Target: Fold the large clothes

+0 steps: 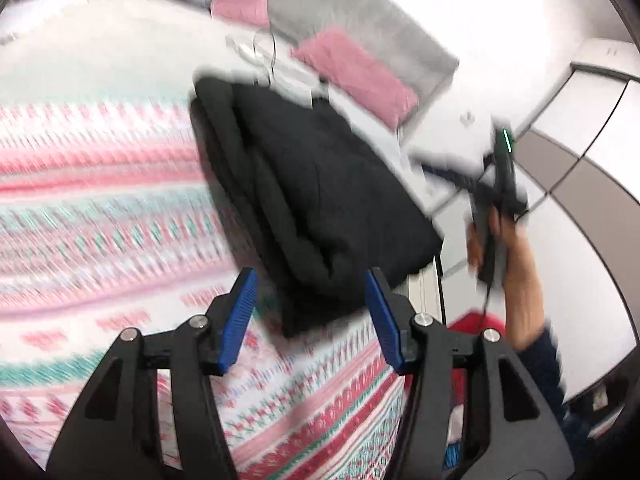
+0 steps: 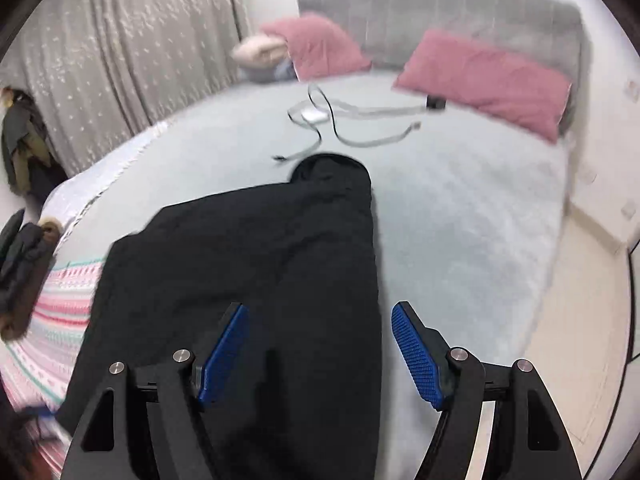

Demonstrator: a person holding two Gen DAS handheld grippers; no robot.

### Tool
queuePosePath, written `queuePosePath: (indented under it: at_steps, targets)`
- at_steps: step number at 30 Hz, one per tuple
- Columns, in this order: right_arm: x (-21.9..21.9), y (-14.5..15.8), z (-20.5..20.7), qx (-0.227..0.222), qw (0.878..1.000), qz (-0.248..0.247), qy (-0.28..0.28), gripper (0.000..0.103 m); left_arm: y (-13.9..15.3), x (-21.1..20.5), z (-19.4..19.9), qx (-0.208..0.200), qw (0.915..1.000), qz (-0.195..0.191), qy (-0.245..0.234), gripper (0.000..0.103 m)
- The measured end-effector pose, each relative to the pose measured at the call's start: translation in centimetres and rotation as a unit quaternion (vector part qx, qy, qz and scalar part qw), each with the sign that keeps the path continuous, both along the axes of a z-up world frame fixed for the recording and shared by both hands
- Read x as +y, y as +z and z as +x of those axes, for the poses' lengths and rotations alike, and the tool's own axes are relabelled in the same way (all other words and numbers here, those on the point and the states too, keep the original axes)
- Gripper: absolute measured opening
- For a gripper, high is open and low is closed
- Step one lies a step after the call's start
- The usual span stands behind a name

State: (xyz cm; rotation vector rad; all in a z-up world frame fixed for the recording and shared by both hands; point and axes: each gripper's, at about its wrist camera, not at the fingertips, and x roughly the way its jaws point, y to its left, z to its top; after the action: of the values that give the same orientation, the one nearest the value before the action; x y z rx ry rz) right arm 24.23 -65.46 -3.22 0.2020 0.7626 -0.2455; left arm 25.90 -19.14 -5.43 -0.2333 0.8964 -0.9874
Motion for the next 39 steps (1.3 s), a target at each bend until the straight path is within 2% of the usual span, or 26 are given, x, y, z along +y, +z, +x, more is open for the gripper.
queuePosePath:
  at_steps: [1, 2, 4, 5, 8, 9, 10, 12, 13, 14, 17, 21, 24, 26, 29, 31, 32, 33, 35, 37, 39]
  targets:
    - [1.2, 0.2, -2.0, -0.013, 1.000, -0.015, -0.007, 0.071, 1.0, 0.1, 0.7, -0.004, 0.9999, -0.010, 0.007, 0.056]
    - [2.2, 0.1, -3.4, -0.019, 1.000, -0.017, -0.010, 0.060, 2.2, -0.2, 1.3, -0.001, 0.9998, -0.020, 0.010, 0.056]
    - [3.4, -0.6, -5.4, -0.019, 1.000, 0.006, -0.017, 0.043, 3.3, -1.9, 1.9, 0.006, 0.9997, -0.025, -0.002, 0.056]
    - [4.4, -0.6, -5.6, -0.019, 0.999, 0.013, -0.024, 0.040, 3.6, -3.8, 2.2, 0.008, 0.9998, -0.014, -0.014, 0.056]
    - [5.7, -2.0, -5.5, 0.004, 0.999, 0.012, -0.033, 0.039, 2.1, -8.1, 3.5, 0.004, 0.9995, 0.032, -0.005, 0.056]
    - [6.2, -2.6, -5.2, 0.012, 0.999, -0.006, -0.037, 0.038, 1.3, -8.5, 3.7, 0.008, 0.9991, 0.040, -0.002, 0.055]
    - [6.7, -2.9, -5.0, 0.021, 0.999, -0.025, -0.040, 0.038, 0.0, -9.2, 3.7, 0.015, 0.9981, 0.060, 0.010, 0.052]
    - [7.0, -3.3, -5.1, 0.038, 0.997, -0.035, -0.050, 0.038, -1.3, -10.1, 2.7, 0.001, 0.9951, 0.096, 0.025, 0.041]
    - [7.1, -3.8, -4.8, 0.048, 0.996, -0.036, -0.058, 0.038, -2.0, -10.2, 2.4, -0.012, 0.9920, 0.122, 0.030, 0.040]
    - [7.4, -4.2, -4.5, 0.055, 0.996, -0.044, -0.060, 0.038, -2.7, -10.2, 2.1, -0.019, 0.9908, 0.131, 0.028, 0.040]
    - [9.4, -5.9, -4.1, 0.072, 0.992, -0.088, -0.061, 0.038, -3.9, -9.8, 2.3, -0.014, 0.9905, 0.134, 0.031, 0.040]
    - [8.5, -7.3, -4.5, 0.052, 0.996, -0.028, -0.068, 0.038, -4.7, -10.3, 2.3, -0.015, 0.9903, 0.136, 0.026, 0.040]
    - [9.0, -7.5, -4.5, 0.055, 0.995, -0.044, -0.066, 0.038, -4.6, -11.0, 2.3, -0.029, 0.9897, 0.136, 0.033, 0.041]
    - [9.1, -7.3, -4.6, 0.055, 0.995, -0.037, -0.075, 0.038, -4.7, -11.0, 1.9, -0.040, 0.9898, 0.130, 0.042, 0.041]
    - [9.5, -6.9, -4.3, 0.062, 0.993, -0.049, -0.091, 0.038, -4.4, -10.6, 1.7, -0.040, 0.9913, 0.119, 0.040, 0.047]
    - [10.3, -5.9, -4.2, 0.071, 0.990, -0.072, -0.099, 0.039, -3.9, -10.0, 2.1, -0.018, 0.9926, 0.116, 0.031, 0.051]
    - [10.4, -5.6, -4.1, 0.072, 0.989, -0.078, -0.102, 0.043, -3.2, -9.5, 2.1, 0.000, 0.9926, 0.118, 0.028, 0.053]
    - [10.9, -4.5, -4.4, 0.070, 0.989, -0.077, -0.104, 0.058, -2.9, -9.2, 2.0, 0.004, 0.9925, 0.119, 0.029, 0.054]
    - [11.6, -2.7, -5.5, 0.051, 0.992, -0.050, -0.107, 0.075, -1.2, -7.8, 0.8, -0.012, 0.9915, 0.123, 0.039, 0.066]
    - [13.3, -0.8, -7.3, 0.026, 0.992, -0.041, -0.120, 0.076, 0.3, -6.5, -0.7, -0.049, 0.9869, 0.141, 0.062, 0.069]
    - [15.1, 0.2, -8.8, 0.021, 0.990, -0.044, -0.131, 0.077, 1.3, -5.4, -2.1, -0.075, 0.9831, 0.152, 0.068, 0.069]
